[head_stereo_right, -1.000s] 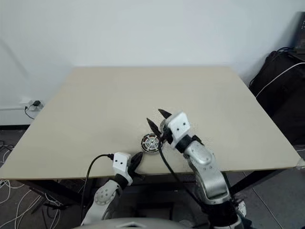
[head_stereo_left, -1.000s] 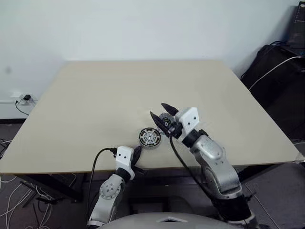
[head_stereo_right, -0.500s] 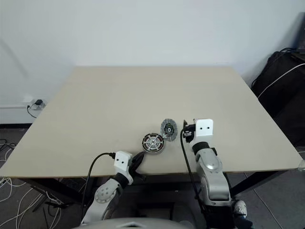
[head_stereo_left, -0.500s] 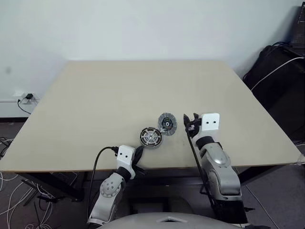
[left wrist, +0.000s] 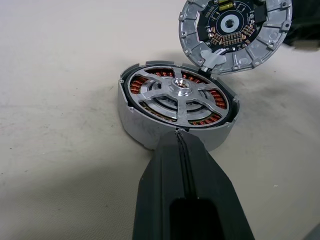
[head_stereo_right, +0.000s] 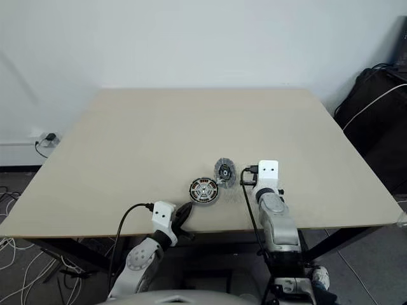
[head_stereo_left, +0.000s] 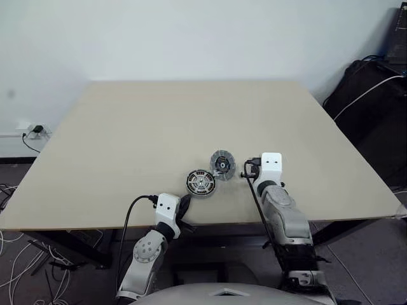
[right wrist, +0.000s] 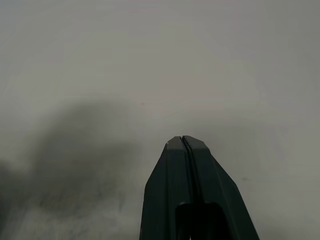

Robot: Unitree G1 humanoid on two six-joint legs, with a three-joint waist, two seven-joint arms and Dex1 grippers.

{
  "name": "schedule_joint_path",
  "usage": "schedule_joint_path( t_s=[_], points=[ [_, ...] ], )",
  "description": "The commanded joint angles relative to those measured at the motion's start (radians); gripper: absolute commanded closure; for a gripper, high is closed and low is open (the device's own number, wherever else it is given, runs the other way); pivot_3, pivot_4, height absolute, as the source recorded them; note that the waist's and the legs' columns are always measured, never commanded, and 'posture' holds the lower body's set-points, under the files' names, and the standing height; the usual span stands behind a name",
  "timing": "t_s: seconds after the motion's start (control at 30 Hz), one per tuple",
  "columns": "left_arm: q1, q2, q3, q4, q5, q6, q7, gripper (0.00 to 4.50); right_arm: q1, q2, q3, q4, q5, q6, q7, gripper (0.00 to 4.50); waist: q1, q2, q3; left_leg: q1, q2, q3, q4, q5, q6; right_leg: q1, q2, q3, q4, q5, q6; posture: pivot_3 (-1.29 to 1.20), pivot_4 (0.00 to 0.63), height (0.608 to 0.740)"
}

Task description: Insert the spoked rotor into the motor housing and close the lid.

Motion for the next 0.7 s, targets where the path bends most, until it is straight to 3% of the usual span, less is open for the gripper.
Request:
schedule_joint_path(
  t_s=[0.03, 0.37, 0.7],
  points=[
    [-0.005, -0.006, -0.009, -0.036, 0.001, -0.002, 0.006, 4.50, -0.068, -0.013, 0.025, 0.073, 0.017, -0.119, 0.091, 4.48, -0.002, 0.000, 0.000, 0.000, 0.000, 0.000, 0.000, 0.000, 0.000, 0.000, 0.000, 0.000, 0.000, 0.000, 0.000, 0.00, 0.000, 0.740],
    [0.014, -0.002, -0.006, -0.070, -0.004, 0.012, 0.016, 4.50, -0.093, -0.050, 0.082, 0.096, 0.146, -0.187, 0.442, 4.48, -0.002, 0.000, 0.000, 0.000, 0.000, 0.000, 0.000, 0.000, 0.000, 0.001, 0.000, 0.000, 0.000, 0.002, -0.001, 0.00, 0.000, 0.740],
    [0.008, -0.003, -0.005, -0.077, -0.006, 0.029, 0.016, 4.50, -0.062, -0.043, 0.147, 0.038, 0.151, -0.165, 0.484, 4.48, -0.001, 0.001, 0.000, 0.001, 0.000, 0.000, 0.000, 0.000, 0.000, 0.001, 0.000, 0.000, 0.000, 0.002, -0.002, 0.00, 0.000, 0.740]
  ],
)
